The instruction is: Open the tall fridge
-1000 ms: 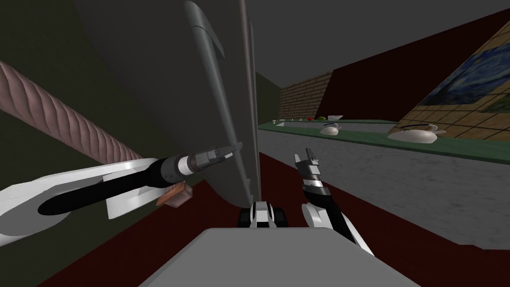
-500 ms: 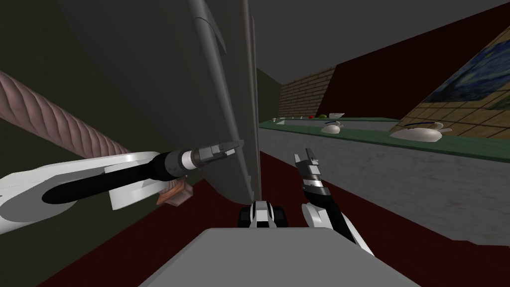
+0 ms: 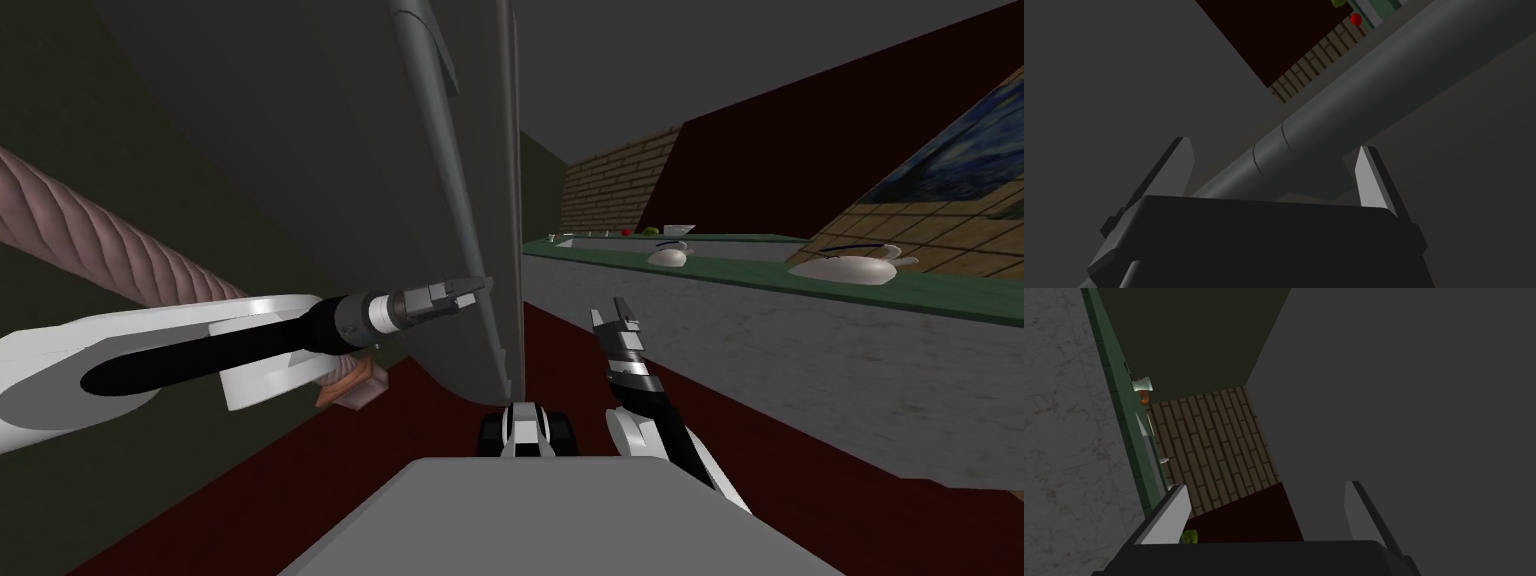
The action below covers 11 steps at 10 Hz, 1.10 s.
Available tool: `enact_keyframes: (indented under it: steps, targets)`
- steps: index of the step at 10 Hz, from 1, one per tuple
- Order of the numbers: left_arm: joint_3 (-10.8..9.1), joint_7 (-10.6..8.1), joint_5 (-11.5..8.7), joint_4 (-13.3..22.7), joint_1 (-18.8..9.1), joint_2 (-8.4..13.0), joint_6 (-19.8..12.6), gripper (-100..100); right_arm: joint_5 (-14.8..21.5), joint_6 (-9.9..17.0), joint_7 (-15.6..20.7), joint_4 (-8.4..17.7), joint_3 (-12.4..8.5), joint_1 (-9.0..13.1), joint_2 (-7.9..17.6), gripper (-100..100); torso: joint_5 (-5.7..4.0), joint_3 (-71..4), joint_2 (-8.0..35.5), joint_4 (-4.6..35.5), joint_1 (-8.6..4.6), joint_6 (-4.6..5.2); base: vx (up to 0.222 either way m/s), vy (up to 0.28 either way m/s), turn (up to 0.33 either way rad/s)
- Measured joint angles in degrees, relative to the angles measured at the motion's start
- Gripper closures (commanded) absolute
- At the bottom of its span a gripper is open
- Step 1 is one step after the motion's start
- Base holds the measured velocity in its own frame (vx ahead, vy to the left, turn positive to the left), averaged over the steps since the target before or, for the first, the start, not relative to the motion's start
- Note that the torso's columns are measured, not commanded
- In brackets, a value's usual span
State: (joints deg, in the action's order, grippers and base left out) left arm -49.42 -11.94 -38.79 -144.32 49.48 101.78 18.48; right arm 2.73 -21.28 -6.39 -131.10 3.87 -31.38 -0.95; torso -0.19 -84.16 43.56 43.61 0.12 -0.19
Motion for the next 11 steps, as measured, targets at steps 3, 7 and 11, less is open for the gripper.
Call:
enact_keyframes:
  steps: [3,7,11]
  targets:
    - [-1.51,-1.62,0.3,0.0,0.2,0.5,-0.8,-100,0.0,0.0,0.0,0.0,0.0,0.0,0.0,0,-0.02,0.1,0.2,0.2,0.0,-0.03,-0.007,0.002,-0.002]
    - [-0.88,-1.65,-0.8,0.2,0.2,1.5,-1.7,0,0.0,0.0,0.0,0.0,0.0,0.0,0.0,0,0.04,0.1,-0.3,-0.5,-0.22,0.14,0.006,0.0,-0.003]
    - [-0.14,-1.76,-0.7,0.1,0.9,1.7,-2.3,0,0.0,0.0,0.0,0.0,0.0,0.0,0.0,0,0.06,-0.4,-1.2,-1.2,-0.35,0.25,-0.002,0.006,0.007]
